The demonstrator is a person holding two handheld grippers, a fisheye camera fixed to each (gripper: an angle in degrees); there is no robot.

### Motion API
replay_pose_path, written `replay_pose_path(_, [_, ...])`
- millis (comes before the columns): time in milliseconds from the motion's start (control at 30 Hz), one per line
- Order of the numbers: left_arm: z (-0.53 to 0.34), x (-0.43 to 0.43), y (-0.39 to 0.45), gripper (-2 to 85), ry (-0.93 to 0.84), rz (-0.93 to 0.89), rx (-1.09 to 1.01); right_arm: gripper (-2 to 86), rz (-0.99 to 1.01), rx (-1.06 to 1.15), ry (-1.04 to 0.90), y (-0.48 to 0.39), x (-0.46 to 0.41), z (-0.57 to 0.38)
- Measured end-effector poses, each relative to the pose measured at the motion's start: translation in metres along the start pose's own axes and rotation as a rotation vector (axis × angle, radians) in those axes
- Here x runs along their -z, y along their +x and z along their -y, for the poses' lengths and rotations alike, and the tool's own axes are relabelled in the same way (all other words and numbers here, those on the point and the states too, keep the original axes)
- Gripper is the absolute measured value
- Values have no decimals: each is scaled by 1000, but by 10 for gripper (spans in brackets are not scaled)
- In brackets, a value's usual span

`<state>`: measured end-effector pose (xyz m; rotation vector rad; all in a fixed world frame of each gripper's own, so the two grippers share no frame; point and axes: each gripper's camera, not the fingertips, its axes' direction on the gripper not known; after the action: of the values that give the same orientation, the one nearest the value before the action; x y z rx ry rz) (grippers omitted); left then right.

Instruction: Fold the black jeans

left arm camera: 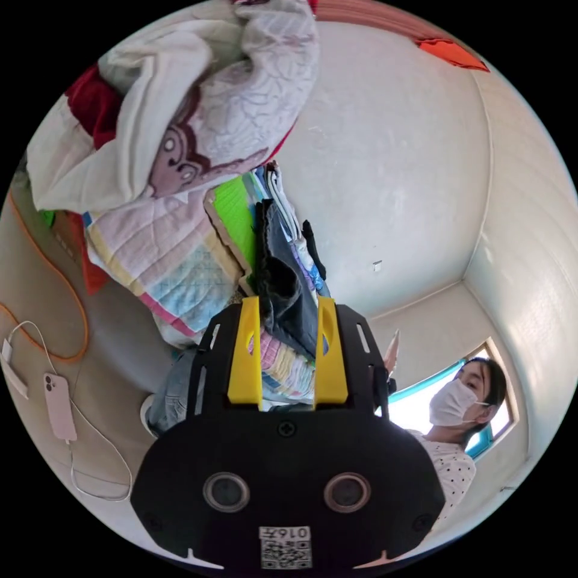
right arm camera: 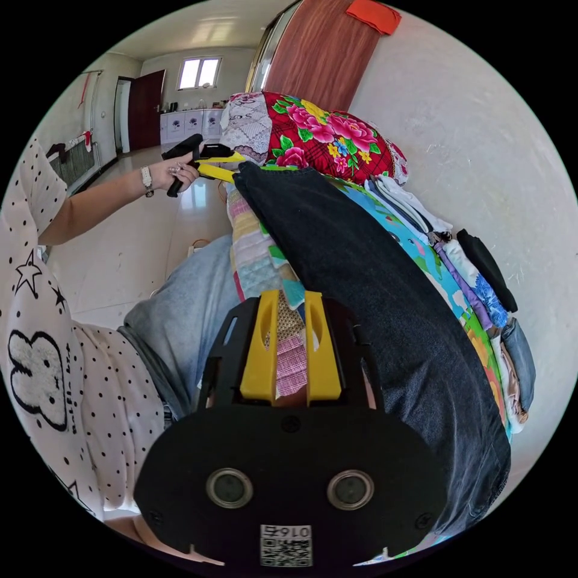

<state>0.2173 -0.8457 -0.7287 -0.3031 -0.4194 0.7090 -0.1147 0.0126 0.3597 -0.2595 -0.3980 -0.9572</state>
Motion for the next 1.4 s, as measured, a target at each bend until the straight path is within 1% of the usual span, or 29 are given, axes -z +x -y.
replay_pose_path(133, [3, -7, 10, 130, 19, 35, 51, 70, 7, -5, 6, 6, -6, -2])
replay_pose_path(233, [11, -25, 35, 105, -28, 171, 50, 69, 8, -8, 0, 10, -13, -2])
replay_pose_path(300, [13, -38, 57, 67, -63, 291, 27, 69, -5, -4, -2, 10, -15, -3])
replay_pose_path(367, [12, -47, 70, 50, -99, 335, -3, 68, -15, -6, 4, 12, -17, -8])
replay_pose_path(467, [9, -56, 88, 35, -149, 324, -39, 67, -10, -20, 2, 19, -21, -15])
replay_pose_path(533, [6, -62, 106, 31, -149, 318, -95, 68, -8, -31, 2, 26, -24, -19])
replay_pose_path(633, [1, -81, 157, 29, -159, 316, -243, 71, 11, -61, 37, 43, -26, -19])
replay_pose_path(700, [-12, -110, 209, 30, -198, 313, -411, 73, 40, -100, 93, 60, -23, -14])
replay_pose_path(767, [-28, -140, 247, 32, -244, 333, -542, 73, 116, -258, 145, 100, -18, 0])
replay_pose_path(800, [-42, -161, 267, 35, -264, 357, -609, 73, 149, -295, 163, 111, -17, 4])
replay_pose_path(867, [-62, -192, 289, 38, -271, 403, -669, 79, 288, -389, 285, 150, -18, 21])
replay_pose_path(933, [-81, -219, 301, 39, -257, 447, -680, 90, 377, -427, 323, 173, -29, 41])
replay_pose_path(1000, [-104, -249, 312, 39, -215, 506, -672, 107, 441, -440, 263, 187, -53, 67])
replay_pose_path(1033, [-109, -256, 315, 39, -203, 523, -670, 121, 451, -433, 198, 189, -71, 86])
replay_pose_path(1067, [-119, -267, 321, 39, -168, 551, -664, 127, 442, -411, 139, 185, -87, 104])
replay_pose_path(1100, [-130, -278, 327, 39, -134, 579, -665, 130, 426, -390, 118, 180, -94, 112])
replay_pose_path(1200, [-154, -303, 345, 39, -60, 661, -671, 131, 250, -269, 67, 142, -119, 147])
replay_pose_path(1233, [-158, -308, 349, 39, -47, 677, -673, 132, 159, -200, 37, 123, -129, 160])
replay_pose_path(1267, [-166, -316, 356, 39, -26, 705, -680, 133, 64, -117, -9, 102, -142, 172])
replay_pose_path(1333, [-177, -327, 367, 39, 6, 740, -691, 134, -52, -6, -100, 76, -167, 186])
replay_pose_path(1367, [-182, -333, 373, 38, 21, 756, -692, 134, -87, 42, -162, 65, -183, 192])
replay_pose_path(1400, [-186, -339, 376, 38, 23, 766, -686, 133, -92, 56, -180, 60, -189, 194])
